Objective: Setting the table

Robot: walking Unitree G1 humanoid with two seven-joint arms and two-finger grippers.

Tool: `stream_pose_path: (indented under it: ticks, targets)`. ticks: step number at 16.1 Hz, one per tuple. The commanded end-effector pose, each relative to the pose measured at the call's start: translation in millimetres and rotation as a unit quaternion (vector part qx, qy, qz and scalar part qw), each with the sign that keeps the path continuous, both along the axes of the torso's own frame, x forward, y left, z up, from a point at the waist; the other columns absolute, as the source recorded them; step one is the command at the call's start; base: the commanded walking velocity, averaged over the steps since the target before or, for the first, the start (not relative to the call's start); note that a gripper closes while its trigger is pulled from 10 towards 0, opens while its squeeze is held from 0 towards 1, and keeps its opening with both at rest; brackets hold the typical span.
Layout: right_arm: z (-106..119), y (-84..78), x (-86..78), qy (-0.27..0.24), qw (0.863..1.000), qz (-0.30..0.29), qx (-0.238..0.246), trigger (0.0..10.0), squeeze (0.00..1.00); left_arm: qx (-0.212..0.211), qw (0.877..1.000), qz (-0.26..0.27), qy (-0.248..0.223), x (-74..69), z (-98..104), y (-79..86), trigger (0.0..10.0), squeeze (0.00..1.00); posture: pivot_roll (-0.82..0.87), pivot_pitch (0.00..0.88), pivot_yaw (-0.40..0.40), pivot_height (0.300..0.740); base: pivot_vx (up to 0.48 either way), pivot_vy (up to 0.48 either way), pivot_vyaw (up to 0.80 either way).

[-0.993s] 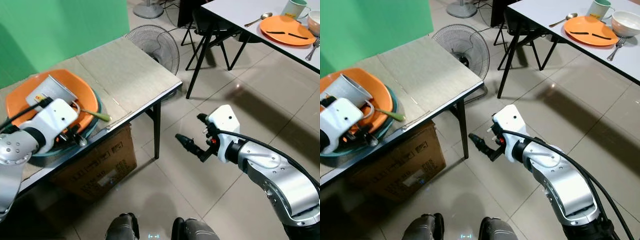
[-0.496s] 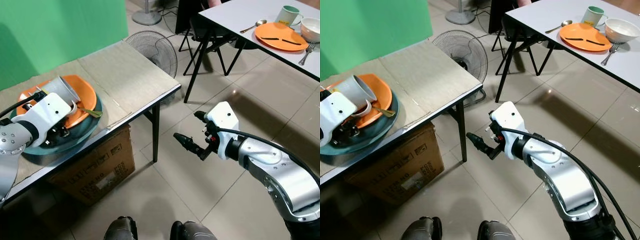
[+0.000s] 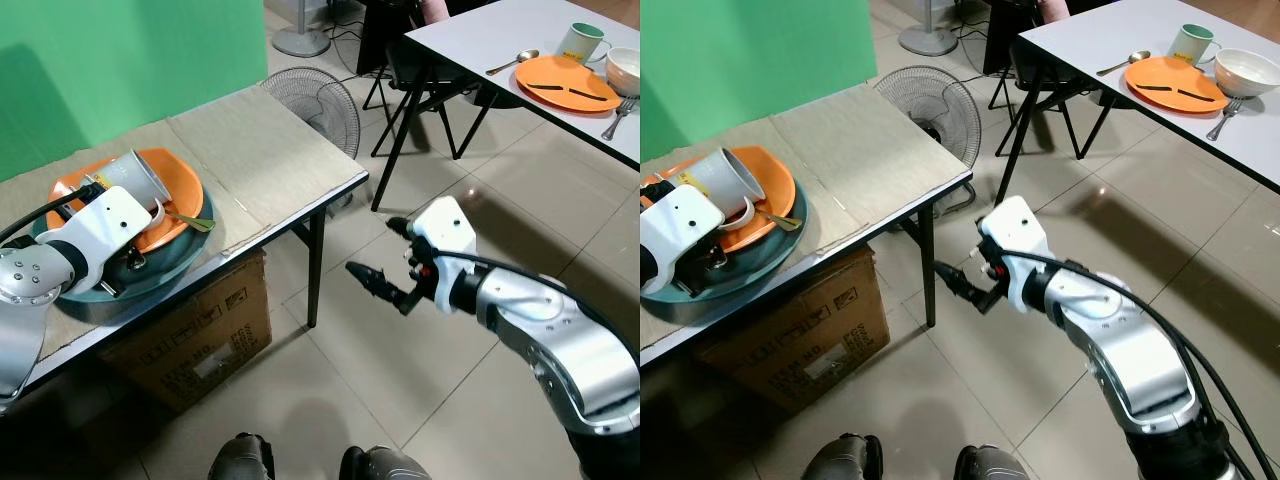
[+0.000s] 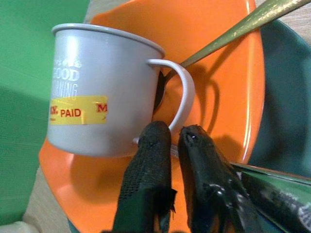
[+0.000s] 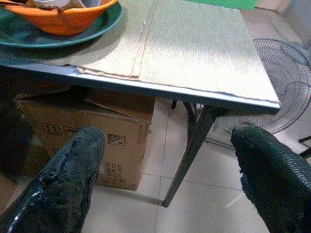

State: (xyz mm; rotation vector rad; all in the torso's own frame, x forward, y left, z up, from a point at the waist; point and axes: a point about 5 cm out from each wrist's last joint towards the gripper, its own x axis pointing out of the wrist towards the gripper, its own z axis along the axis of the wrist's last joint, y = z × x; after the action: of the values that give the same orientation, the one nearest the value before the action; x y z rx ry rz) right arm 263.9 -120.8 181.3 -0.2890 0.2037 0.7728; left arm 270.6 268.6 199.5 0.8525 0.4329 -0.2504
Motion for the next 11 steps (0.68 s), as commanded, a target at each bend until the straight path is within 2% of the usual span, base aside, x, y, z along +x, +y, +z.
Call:
stream_pose_path:
  ticks: [1,4,7,9,10,11]
  targets:
    - [-1,0.1,0.1,0.003,1.0,0.003,-0.001,10.0,0.0,0.003,1.0,-0.001,0.008,0.8,0,-0.5,0.0,0.0,0.02,0.09,-0.036,0.74,0.0,0.0,0.0]
    - [-2,0.9,0.7,0.003,1.0,0.001,0.002,10.0,0.0,0.011,1.0,0.009,0.012,2.0,0,2.9,0.0,0.0,0.02,0.086,-0.033,0.74,0.0,0.0,0.0]
    - [-2,-0.3,1.9,0.002,1.0,-0.006,0.006,10.0,0.0,0.004,1.0,0.003,0.004,4.2,0,-0.8,0.0,0.0,0.02,0.084,-0.029,0.74,0.0,0.0,0.0]
    - [-2,-2.0,2.2,0.001,1.0,-0.012,0.011,10.0,0.0,-0.012,0.999,-0.012,-0.029,4.6,8,-6.9,0.0,0.0,0.02,0.084,-0.029,0.74,0.0,0.0,0.0]
    - [0,-1.9,1.7,0.001,0.999,-0.023,0.033,10.0,0.0,-0.051,0.996,-0.014,-0.075,1.3,20,-15.2,0.0,0.0,0.03,0.089,-0.021,0.74,0.0,0.0,0.0]
    - [0,-1.4,1.0,0.002,0.999,-0.028,0.046,10.0,0.0,-0.068,0.992,-0.017,-0.102,-1.6,28,-19.9,0.0,0.0,0.03,0.093,-0.014,0.74,0.0,0.0,0.0]
